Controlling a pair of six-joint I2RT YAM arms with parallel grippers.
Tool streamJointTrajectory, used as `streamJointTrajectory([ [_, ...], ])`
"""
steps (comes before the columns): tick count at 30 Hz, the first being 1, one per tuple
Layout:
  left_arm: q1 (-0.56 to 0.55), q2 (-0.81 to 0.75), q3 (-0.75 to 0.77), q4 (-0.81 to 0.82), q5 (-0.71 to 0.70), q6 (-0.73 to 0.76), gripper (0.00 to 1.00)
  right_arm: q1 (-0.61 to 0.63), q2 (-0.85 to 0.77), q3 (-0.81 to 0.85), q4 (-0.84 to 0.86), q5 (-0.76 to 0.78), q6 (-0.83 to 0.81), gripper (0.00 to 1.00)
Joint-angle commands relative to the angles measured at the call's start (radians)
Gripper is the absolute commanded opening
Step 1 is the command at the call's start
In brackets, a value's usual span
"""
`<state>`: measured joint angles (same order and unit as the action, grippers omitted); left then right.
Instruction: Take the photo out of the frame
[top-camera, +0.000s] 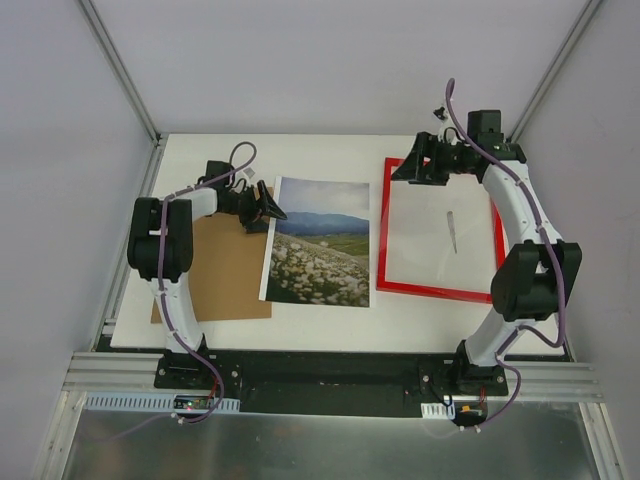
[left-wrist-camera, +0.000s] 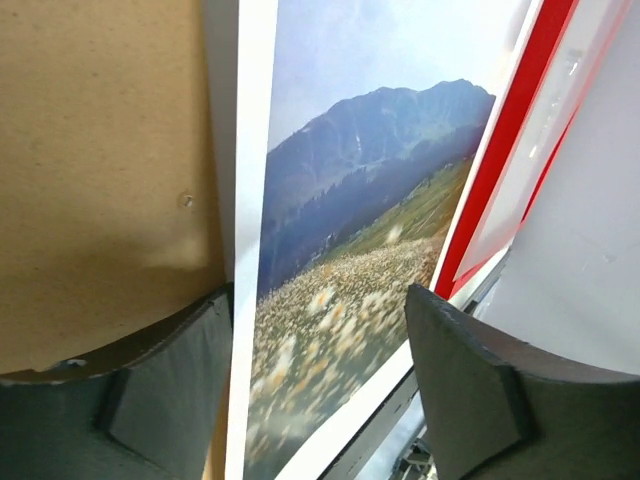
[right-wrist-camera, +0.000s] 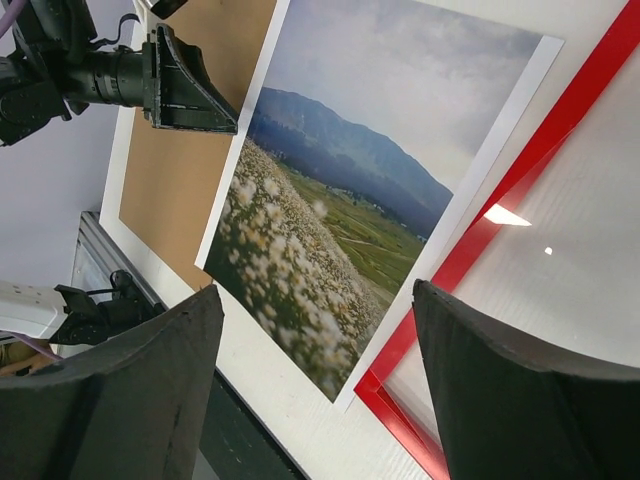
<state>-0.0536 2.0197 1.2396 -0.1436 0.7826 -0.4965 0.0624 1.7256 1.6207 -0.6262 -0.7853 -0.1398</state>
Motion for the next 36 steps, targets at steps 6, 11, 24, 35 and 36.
streamJointTrajectory([
  [6, 0.006, -0.065, 0.014, -0.123, -0.114, 0.104, 0.88, -0.029, -0.084, 0.011, -0.056, 0.018, -0.061, 0.86],
  [11, 0.006, -0.113, 0.035, -0.165, -0.118, 0.151, 0.99, -0.044, -0.101, 0.011, -0.112, 0.092, -0.122, 0.96],
  [24, -0.002, -0.162, 0.142, -0.32, -0.177, 0.401, 0.99, -0.058, -0.208, -0.059, -0.148, 0.121, -0.164, 0.96],
  [35, -0.002, -0.327, 0.095, -0.448, -0.243, 0.584, 0.99, -0.114, -0.395, -0.172, -0.218, 0.236, -0.259, 0.96],
  [36, -0.002, -0.363, 0.096, -0.452, -0.247, 0.595, 0.99, -0.115, -0.421, -0.198, -0.21, 0.282, -0.258, 0.96],
])
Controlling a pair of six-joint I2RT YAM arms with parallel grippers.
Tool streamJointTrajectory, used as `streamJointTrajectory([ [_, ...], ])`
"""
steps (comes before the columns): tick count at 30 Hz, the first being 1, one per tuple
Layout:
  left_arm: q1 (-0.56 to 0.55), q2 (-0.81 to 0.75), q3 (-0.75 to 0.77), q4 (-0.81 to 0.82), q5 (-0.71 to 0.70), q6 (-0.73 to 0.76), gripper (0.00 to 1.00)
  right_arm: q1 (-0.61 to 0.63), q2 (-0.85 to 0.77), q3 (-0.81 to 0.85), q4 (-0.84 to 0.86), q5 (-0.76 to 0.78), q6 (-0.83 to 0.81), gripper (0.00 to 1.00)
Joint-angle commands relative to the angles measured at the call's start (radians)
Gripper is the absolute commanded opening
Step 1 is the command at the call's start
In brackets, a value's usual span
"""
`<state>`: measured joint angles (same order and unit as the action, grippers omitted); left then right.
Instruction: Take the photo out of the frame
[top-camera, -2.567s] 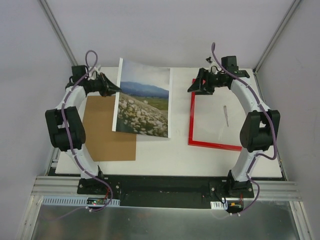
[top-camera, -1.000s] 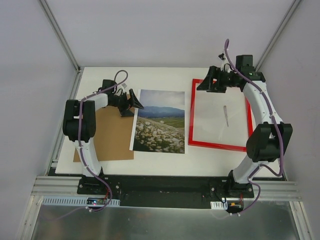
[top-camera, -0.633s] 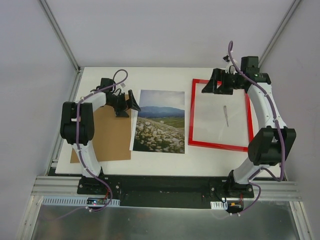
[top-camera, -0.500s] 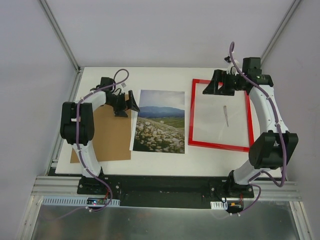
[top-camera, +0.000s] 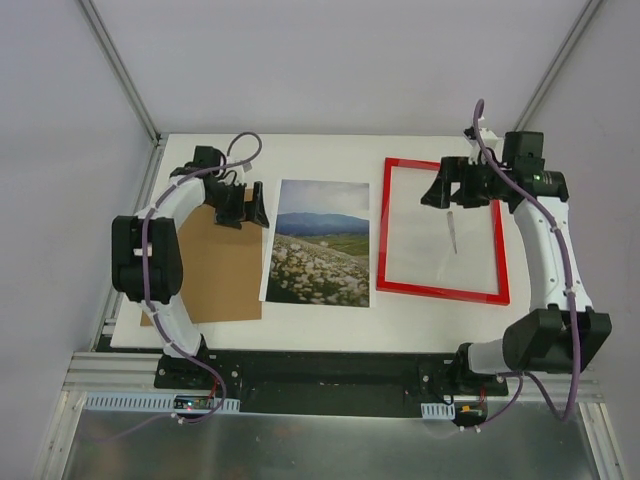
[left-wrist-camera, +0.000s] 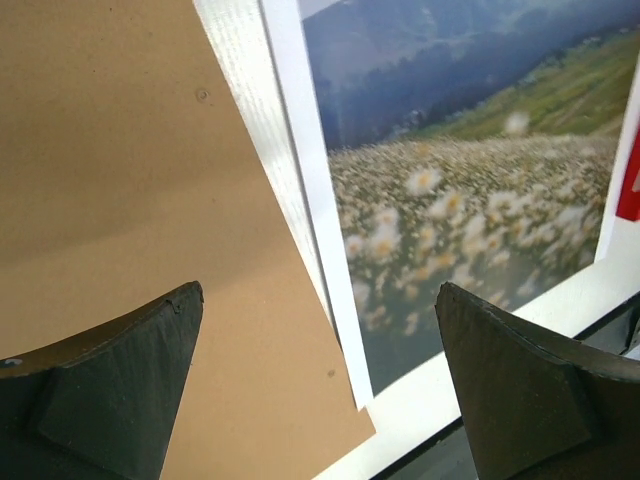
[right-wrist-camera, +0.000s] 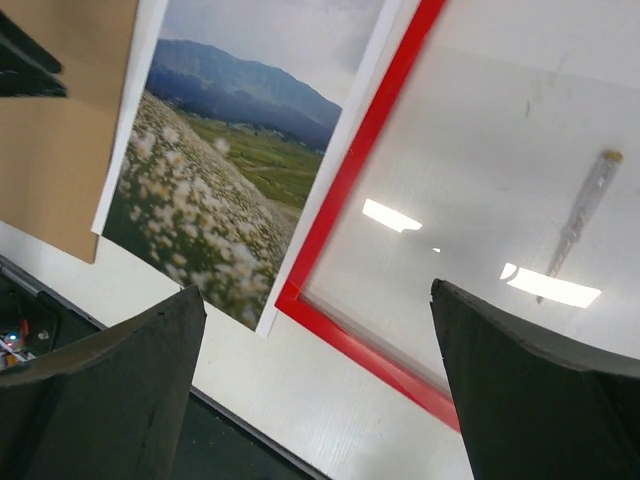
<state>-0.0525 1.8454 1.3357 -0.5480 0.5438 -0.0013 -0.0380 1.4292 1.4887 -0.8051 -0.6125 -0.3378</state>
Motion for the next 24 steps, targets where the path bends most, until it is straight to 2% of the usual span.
streamJointTrajectory([
  [1, -0.003, -0.233, 0.0, -0.052, -0.024, 0.107, 0.99, -0.014, -0.162, -0.1, -0.028, 0.153, -0.069, 0.96],
  [5, 0.0, -0.389, -0.012, -0.055, -0.073, 0.133, 0.99, -0.028, -0.28, -0.201, -0.002, 0.307, -0.13, 0.96],
  [8, 0.019, -0.507, -0.026, -0.055, -0.116, 0.142, 0.99, -0.045, -0.389, -0.316, 0.093, 0.41, -0.138, 0.96],
  [10, 0.045, -0.592, -0.05, -0.047, -0.107, 0.149, 0.99, -0.049, -0.475, -0.399, 0.158, 0.467, -0.142, 0.96],
  [12, 0.115, -0.655, -0.075, -0.04, -0.084, 0.152, 0.99, -0.051, -0.532, -0.448, 0.216, 0.514, -0.132, 0.96],
  [16, 0.267, -0.759, -0.108, -0.03, 0.033, 0.162, 0.99, -0.053, -0.621, -0.525, 0.282, 0.549, -0.098, 0.96],
  [18, 0.324, -0.808, -0.125, -0.026, 0.036, 0.178, 0.99, -0.053, -0.667, -0.568, 0.325, 0.566, -0.076, 0.96],
  [24, 0.349, -0.959, -0.233, 0.034, 0.016, 0.207, 0.99, -0.053, -0.759, -0.653, 0.412, 0.606, -0.073, 0.96],
])
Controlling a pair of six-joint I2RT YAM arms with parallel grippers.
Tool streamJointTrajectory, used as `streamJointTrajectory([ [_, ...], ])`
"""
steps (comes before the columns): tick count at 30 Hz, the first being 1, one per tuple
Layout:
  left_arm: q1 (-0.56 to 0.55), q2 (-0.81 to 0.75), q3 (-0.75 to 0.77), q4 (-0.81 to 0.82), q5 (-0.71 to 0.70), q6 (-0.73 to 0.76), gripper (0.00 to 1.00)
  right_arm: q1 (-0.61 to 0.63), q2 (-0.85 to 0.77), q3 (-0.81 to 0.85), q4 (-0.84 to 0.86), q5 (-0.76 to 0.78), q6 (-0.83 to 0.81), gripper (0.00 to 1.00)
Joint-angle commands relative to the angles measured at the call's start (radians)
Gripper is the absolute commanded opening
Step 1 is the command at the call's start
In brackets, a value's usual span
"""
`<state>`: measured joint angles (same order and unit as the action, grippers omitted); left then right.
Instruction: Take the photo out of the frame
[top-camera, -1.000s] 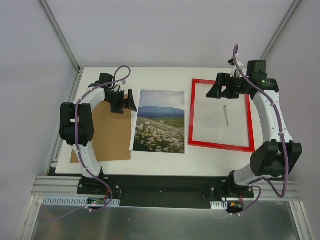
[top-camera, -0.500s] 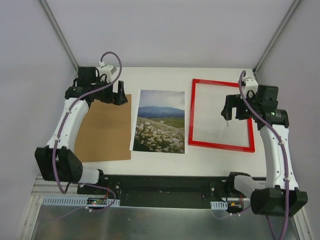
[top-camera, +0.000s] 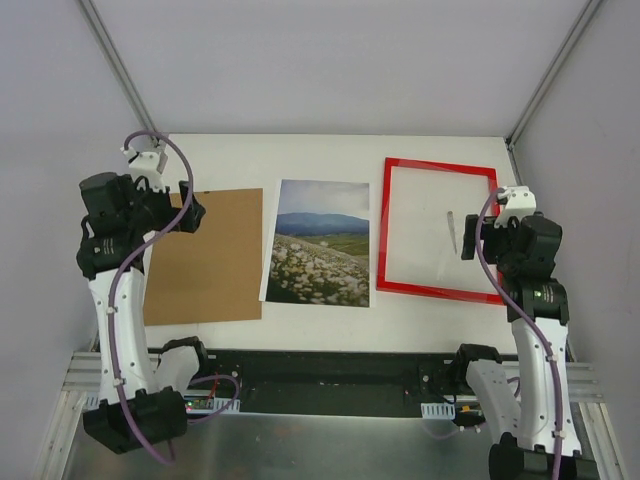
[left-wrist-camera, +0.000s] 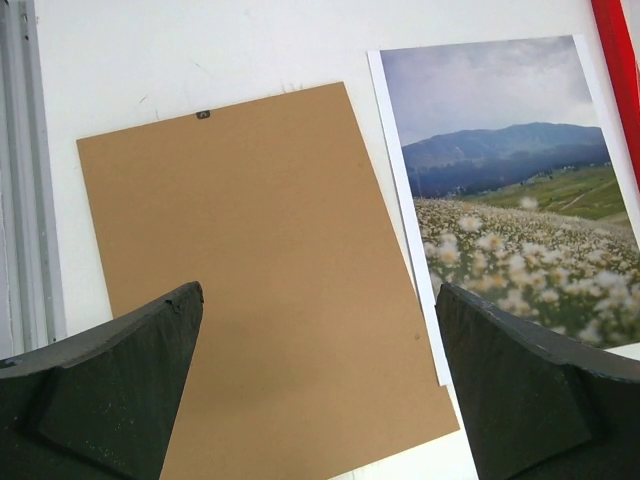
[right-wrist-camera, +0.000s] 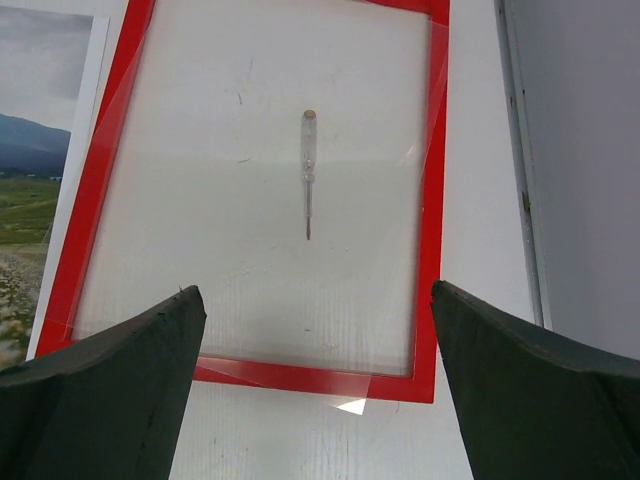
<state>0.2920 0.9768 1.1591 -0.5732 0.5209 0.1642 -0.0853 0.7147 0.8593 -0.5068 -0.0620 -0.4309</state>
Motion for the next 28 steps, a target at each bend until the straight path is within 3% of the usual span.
streamJointTrajectory([
  [1, 0.004, -0.11, -0.073, 0.07, 0.037, 0.04, 0.99, -0.005, -0.058, -0.026, 0.117, 0.092, 0.018, 0.96],
  [11, 0.01, -0.162, -0.157, 0.127, 0.067, 0.012, 0.99, -0.005, -0.182, -0.123, 0.168, 0.136, 0.017, 0.96],
  [28, 0.022, -0.179, -0.179, 0.153, 0.091, -0.011, 0.99, -0.007, -0.196, -0.103, 0.163, 0.136, 0.015, 0.96],
])
